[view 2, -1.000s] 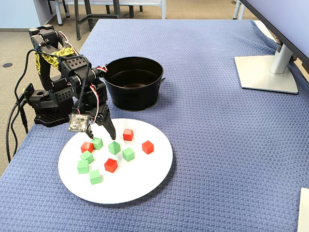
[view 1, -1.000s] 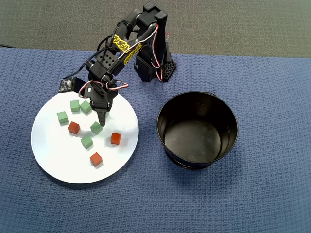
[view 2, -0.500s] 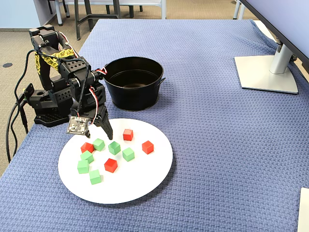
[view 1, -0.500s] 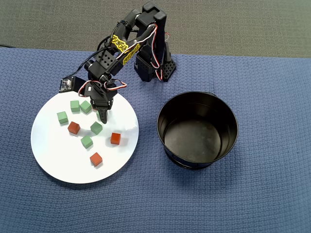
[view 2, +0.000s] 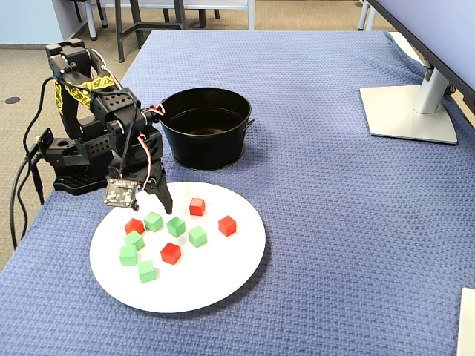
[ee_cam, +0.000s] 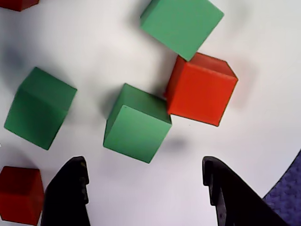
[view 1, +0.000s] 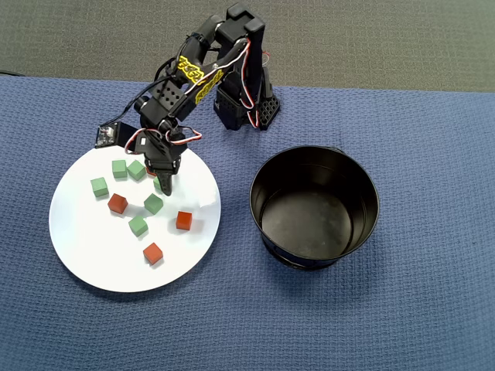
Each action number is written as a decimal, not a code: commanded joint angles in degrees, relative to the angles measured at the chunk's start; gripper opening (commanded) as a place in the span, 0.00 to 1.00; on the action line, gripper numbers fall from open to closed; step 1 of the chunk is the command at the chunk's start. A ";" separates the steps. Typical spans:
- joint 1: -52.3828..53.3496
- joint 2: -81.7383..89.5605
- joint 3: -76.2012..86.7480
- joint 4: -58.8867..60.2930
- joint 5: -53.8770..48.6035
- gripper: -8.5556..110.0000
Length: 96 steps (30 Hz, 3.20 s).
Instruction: Pick up the green cubes from the white plate and place them in the black recipient
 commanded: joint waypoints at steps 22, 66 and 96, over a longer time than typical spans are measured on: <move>1.32 -0.44 -0.26 -7.29 9.93 0.20; -1.58 0.26 2.02 -13.10 26.54 0.17; -7.73 25.40 -15.38 14.33 39.37 0.07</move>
